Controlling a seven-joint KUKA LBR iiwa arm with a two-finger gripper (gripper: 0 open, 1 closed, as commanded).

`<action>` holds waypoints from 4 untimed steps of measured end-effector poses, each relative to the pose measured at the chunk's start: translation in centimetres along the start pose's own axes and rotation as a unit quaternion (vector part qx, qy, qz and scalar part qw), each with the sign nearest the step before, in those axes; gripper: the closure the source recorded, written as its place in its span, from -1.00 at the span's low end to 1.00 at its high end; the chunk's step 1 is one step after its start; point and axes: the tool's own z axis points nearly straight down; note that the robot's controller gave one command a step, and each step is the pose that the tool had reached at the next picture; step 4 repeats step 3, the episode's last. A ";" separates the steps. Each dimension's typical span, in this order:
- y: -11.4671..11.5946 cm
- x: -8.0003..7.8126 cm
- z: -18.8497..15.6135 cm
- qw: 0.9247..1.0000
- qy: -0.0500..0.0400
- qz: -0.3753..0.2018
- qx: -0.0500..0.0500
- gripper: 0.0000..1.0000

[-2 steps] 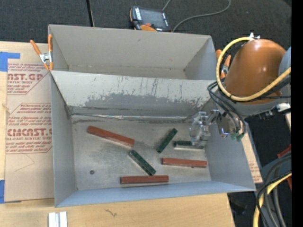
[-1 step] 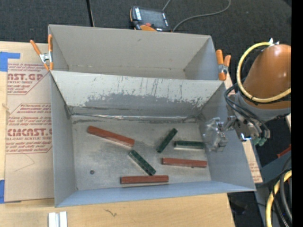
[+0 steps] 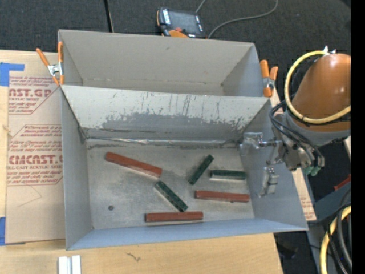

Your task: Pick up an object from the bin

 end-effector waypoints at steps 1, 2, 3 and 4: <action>2.0 -0.2 17.1 0.993 0.001 -0.119 -0.001 -1.00; 1.9 -0.3 16.7 0.993 0.001 -0.118 0.000 1.00; -0.1 -0.4 -1.1 0.995 -0.003 -0.097 0.002 1.00; -0.1 -0.4 -1.1 0.995 -0.003 -0.097 0.002 1.00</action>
Offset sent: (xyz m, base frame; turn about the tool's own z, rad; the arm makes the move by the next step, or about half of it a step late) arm 0.0013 0.0186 -0.1670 -0.2369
